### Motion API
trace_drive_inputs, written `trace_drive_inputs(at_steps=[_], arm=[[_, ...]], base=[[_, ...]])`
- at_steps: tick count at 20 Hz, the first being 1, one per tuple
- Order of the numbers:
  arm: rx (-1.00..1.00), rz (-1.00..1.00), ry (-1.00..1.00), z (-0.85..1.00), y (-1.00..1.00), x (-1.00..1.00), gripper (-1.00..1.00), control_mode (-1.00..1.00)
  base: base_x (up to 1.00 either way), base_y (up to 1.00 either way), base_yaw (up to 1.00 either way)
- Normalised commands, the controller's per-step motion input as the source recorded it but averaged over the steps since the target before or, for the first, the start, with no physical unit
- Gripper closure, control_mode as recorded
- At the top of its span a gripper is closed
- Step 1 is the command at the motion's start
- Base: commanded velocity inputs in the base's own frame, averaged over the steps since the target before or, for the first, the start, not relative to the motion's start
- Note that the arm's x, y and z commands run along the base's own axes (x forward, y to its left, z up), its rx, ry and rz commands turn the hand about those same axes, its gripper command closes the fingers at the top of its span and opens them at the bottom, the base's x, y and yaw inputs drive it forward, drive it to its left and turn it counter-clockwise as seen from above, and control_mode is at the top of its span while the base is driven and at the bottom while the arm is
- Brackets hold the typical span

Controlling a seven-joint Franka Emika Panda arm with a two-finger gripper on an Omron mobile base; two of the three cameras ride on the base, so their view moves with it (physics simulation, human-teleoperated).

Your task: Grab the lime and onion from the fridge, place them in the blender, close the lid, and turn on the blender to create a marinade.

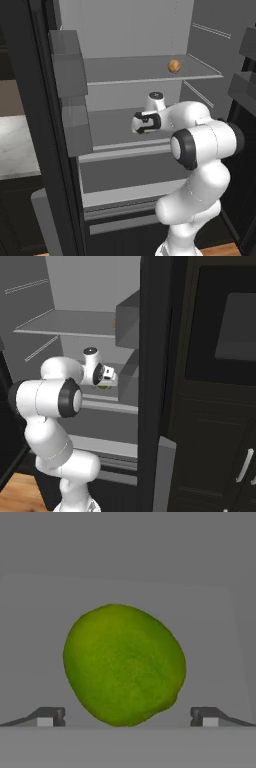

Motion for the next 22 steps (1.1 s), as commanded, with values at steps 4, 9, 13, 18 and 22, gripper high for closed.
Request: trace_drive_inputs(at_steps=[4,9,13,18,22], arm=[[0.00,0.00,0.00,-0.03,0.00,0.28,-1.00,-1.00],[0.00,0.00,0.00,0.00,0.00,0.26,-1.00,-1.00],[0.00,0.00,0.00,-0.07,0.00,0.17,-1.00,-1.00],[0.00,0.00,0.00,-0.26,0.00,0.02,1.00,-1.00],[0.00,0.00,-0.03,-0.04,0.01,-0.33,1.00,-1.00]], base=[[0.00,0.00,0.00],[0.00,0.00,0.00],[0.00,0.00,0.00],[0.00,0.00,0.00],[0.00,0.00,0.00]])
